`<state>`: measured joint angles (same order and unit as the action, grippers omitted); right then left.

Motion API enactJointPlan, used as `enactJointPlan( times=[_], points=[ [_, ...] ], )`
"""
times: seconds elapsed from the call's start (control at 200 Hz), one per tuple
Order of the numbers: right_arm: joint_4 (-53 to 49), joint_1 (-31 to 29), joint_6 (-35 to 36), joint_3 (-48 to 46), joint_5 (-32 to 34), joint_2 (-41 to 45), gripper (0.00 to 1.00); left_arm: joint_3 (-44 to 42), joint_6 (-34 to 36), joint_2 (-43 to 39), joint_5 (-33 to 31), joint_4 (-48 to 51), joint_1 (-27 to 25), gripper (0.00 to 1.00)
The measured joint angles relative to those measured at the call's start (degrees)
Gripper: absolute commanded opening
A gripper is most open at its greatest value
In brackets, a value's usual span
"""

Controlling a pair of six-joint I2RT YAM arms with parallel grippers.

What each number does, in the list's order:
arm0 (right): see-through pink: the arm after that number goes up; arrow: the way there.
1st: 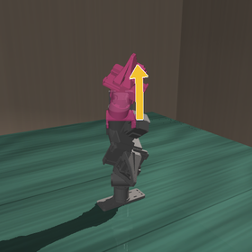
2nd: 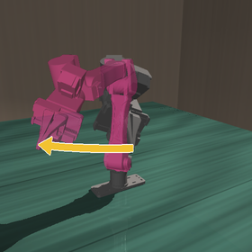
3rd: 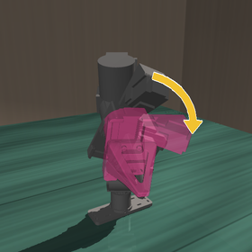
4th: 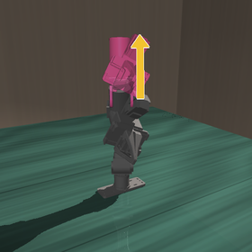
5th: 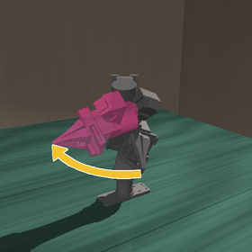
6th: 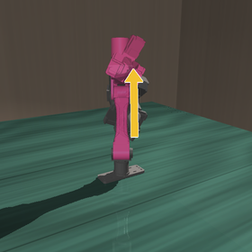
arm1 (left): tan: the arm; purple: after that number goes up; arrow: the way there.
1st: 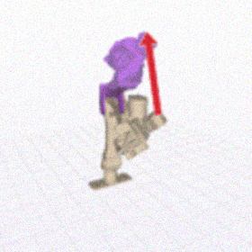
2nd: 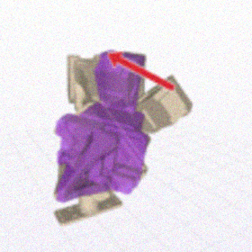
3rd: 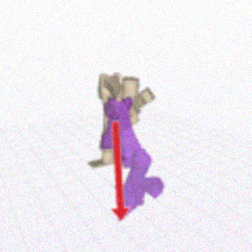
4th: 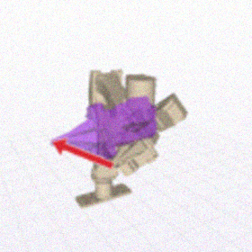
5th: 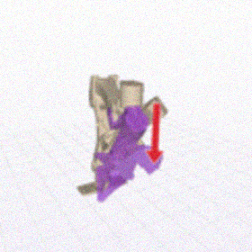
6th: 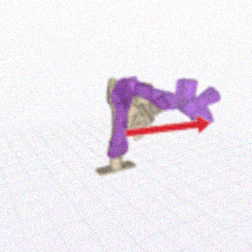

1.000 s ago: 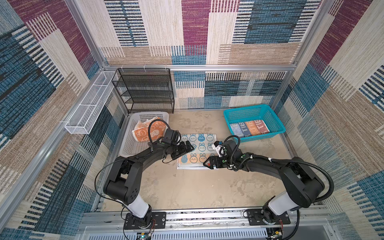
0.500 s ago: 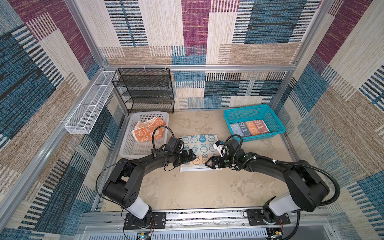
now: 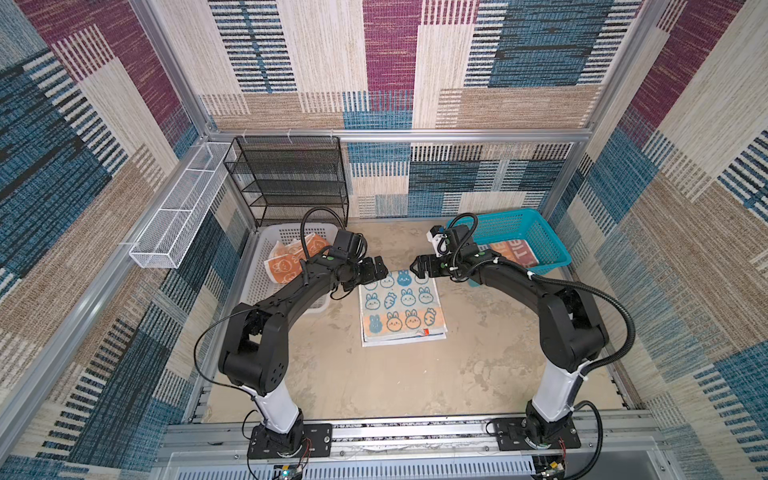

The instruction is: Fold and stack the towels

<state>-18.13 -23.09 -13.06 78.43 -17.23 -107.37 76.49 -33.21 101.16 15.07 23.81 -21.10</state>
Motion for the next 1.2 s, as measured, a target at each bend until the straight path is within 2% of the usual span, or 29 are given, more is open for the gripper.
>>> enactJointPlan(
  times=[0.185, 0.341, 0.616, 0.811, 1.077, 1.197],
  points=[
    [3.30, 2.05, -1.79, 2.49, -6.67, -6.43, 0.99, 7.41, -0.96, 9.92, 2.14, -1.38, 0.76, 0.99],
    [4.94, 2.08, -2.32, 3.37, -10.16, -10.99, 0.99, 10.45, -1.09, 16.57, 3.13, -1.75, 1.40, 0.99],
    [4.68, 2.73, -1.14, 4.04, -10.86, -13.16, 0.99, 11.39, 0.70, 19.45, 1.70, -1.60, 2.95, 0.99],
    [1.14, 2.60, 2.03, 7.04, -5.70, -10.29, 1.00, 11.91, 2.99, 16.26, 0.46, 0.44, 2.84, 0.99],
    [-4.11, 2.86, 7.26, 11.58, 5.31, -16.02, 0.88, 10.45, 5.44, 11.78, -0.28, 0.26, 2.71, 0.99],
    [-4.72, 2.91, 9.05, 11.96, 7.28, -16.81, 0.76, 8.85, 6.25, 10.84, -1.55, 0.50, 2.71, 0.99]
  ],
)
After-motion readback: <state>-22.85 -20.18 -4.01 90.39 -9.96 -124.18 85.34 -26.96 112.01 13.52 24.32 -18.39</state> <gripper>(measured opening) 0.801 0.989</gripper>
